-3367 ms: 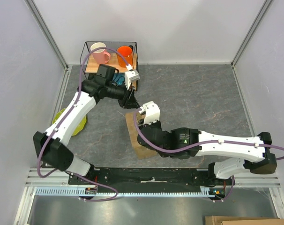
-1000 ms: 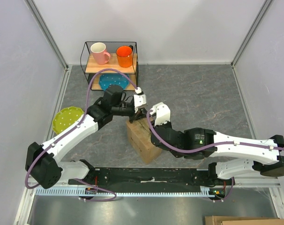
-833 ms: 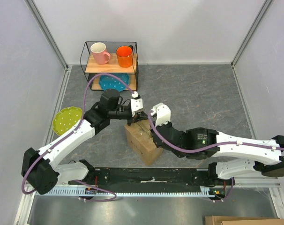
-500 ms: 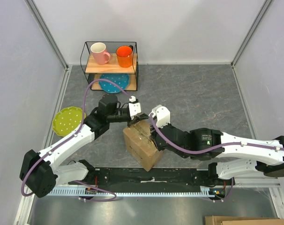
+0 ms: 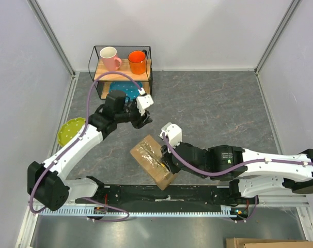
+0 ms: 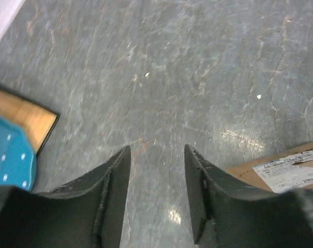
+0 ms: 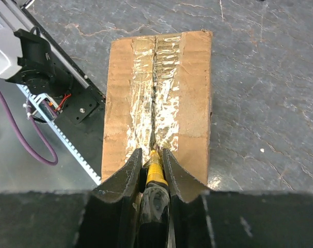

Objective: Unpack the express box
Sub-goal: Cut the express box at the center of the board.

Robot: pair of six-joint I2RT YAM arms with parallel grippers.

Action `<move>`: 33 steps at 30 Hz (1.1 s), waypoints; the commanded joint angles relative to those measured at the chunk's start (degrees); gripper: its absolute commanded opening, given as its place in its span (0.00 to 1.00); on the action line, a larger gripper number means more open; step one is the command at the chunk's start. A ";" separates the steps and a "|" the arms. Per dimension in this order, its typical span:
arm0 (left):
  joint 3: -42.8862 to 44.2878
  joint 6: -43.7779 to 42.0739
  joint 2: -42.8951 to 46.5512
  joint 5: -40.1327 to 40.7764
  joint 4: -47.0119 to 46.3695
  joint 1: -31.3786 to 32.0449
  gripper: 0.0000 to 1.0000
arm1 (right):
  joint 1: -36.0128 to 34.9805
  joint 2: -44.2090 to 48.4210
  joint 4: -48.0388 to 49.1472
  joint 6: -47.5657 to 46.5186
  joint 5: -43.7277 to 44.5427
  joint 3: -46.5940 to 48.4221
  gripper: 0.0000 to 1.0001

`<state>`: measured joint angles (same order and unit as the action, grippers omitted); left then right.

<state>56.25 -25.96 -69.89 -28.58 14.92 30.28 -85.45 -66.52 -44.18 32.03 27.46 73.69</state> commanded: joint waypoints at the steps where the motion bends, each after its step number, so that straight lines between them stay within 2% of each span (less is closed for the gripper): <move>1: 11.67 1.08 0.63 2.30 12.57 -1.54 0.56 | -1.65 -2.91 0.85 -0.83 -2.07 -1.01 0.00; 3: 15.19 1.69 1.94 -1.03 18.09 -1.63 0.57 | -2.09 -3.35 1.64 -1.09 -0.84 -1.27 0.00; 8: 17.58 1.44 6.86 -9.29 28.92 -1.63 0.59 | -2.18 -4.67 3.14 -2.06 2.50 -2.32 0.00; 10: 16.71 -1.53 9.23 -9.83 34.02 -1.63 0.59 | -2.18 -5.11 3.31 -2.50 3.91 -2.76 0.00; 16: 9.59 -5.95 12.67 -8.51 40.53 -1.72 0.58 | -2.18 -5.90 3.58 -3.29 7.95 -3.64 0.00; 20: 6.34 -6.21 11.80 -7.90 39.94 -1.72 0.59 | -2.09 -7.13 3.93 -3.64 9.10 -3.29 0.00; 25: 6.33 -5.51 10.04 -6.84 38.35 -1.81 0.59 | -2.09 -9.23 5.60 -4.26 11.73 -2.59 0.00; 28: 5.81 -5.42 9.25 -4.48 36.33 -1.89 0.59 | -1.92 -9.68 7.44 -5.05 12.53 -2.85 0.00; 29: 4.76 -5.33 8.98 -1.25 34.93 -1.98 0.59 | -1.65 -9.77 8.32 -5.74 12.61 -2.94 0.00; 31: 3.70 -4.55 8.10 5.42 29.75 -2.50 0.53 | -1.56 -10.03 9.29 -6.45 12.61 -3.02 0.00; 33: 3.17 -4.63 5.48 8.00 25.89 -3.82 0.46 | -0.95 -10.12 10.87 -7.59 12.70 -3.20 0.00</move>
<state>62.04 -29.43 -60.16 -34.65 47.57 28.62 -86.87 -74.94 -33.08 26.52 41.01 72.38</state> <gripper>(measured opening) 0.522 0.247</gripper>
